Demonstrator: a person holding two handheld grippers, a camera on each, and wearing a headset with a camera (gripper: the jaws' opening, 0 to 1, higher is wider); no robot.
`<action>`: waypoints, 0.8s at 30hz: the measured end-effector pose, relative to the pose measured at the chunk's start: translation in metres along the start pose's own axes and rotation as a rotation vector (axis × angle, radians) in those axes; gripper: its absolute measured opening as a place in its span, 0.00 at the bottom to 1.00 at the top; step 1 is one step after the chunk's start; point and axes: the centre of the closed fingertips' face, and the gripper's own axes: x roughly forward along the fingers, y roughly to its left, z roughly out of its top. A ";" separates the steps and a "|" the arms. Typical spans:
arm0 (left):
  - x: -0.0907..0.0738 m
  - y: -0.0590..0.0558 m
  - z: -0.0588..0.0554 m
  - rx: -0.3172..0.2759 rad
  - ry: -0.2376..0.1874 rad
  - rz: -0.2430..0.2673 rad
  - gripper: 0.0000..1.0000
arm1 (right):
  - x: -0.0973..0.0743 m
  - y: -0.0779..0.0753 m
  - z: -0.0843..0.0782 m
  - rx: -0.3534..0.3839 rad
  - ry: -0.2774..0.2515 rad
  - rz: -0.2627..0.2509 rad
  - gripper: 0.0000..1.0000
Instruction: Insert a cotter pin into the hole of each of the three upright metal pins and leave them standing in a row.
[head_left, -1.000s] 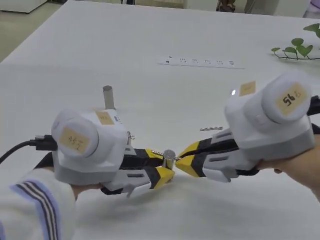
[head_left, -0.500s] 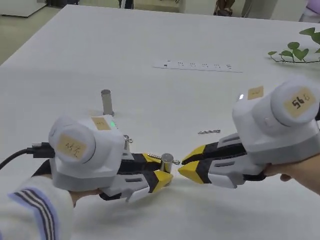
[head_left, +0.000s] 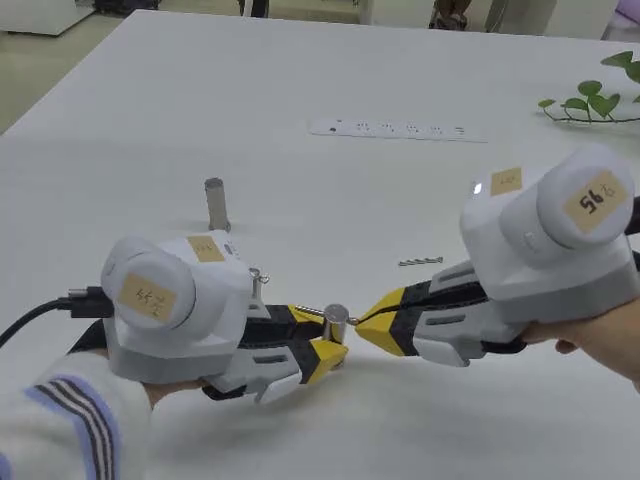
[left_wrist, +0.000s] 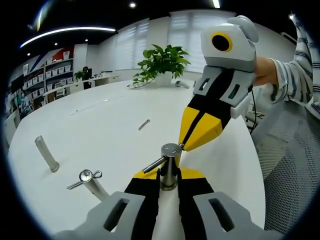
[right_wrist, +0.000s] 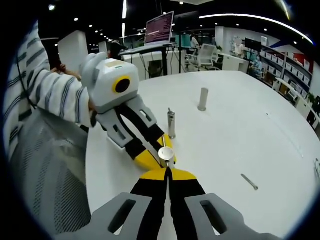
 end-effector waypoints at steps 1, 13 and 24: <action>0.000 0.000 0.000 0.001 -0.001 0.001 0.11 | 0.000 0.000 0.000 -0.001 -0.001 0.001 0.03; 0.000 0.000 0.000 -0.010 -0.001 0.006 0.11 | -0.008 0.000 -0.004 0.011 -0.037 -0.027 0.38; 0.000 -0.001 -0.001 -0.031 0.017 0.012 0.12 | -0.020 0.002 -0.019 0.095 -0.046 -0.036 0.72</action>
